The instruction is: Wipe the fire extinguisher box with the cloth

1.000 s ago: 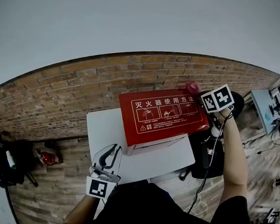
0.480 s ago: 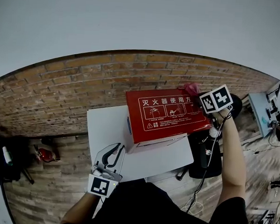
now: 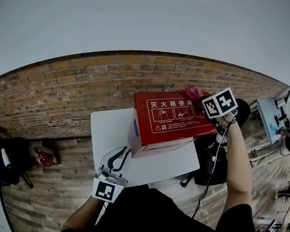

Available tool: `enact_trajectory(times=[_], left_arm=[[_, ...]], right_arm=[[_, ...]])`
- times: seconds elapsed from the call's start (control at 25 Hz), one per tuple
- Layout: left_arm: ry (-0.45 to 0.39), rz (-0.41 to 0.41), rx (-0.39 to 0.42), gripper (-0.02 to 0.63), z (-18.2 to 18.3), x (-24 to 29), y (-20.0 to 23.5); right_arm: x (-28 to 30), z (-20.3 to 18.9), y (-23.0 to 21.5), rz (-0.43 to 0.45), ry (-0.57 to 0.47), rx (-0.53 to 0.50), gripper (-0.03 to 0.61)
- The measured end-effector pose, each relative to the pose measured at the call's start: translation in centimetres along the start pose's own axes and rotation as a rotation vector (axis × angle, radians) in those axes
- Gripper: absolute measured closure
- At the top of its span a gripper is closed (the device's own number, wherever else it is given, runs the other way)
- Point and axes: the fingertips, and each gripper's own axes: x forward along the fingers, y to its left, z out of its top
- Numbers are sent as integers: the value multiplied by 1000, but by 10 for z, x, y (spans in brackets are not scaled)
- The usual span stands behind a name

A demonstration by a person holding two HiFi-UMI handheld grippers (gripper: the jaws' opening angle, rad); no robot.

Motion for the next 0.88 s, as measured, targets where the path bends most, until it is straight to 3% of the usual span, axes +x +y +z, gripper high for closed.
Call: enact_trajectory(times=[0.88], left_arm=[[-11, 36, -33, 548, -1, -4, 16]], right_arm=[[5, 33, 67, 118, -40, -73, 517]])
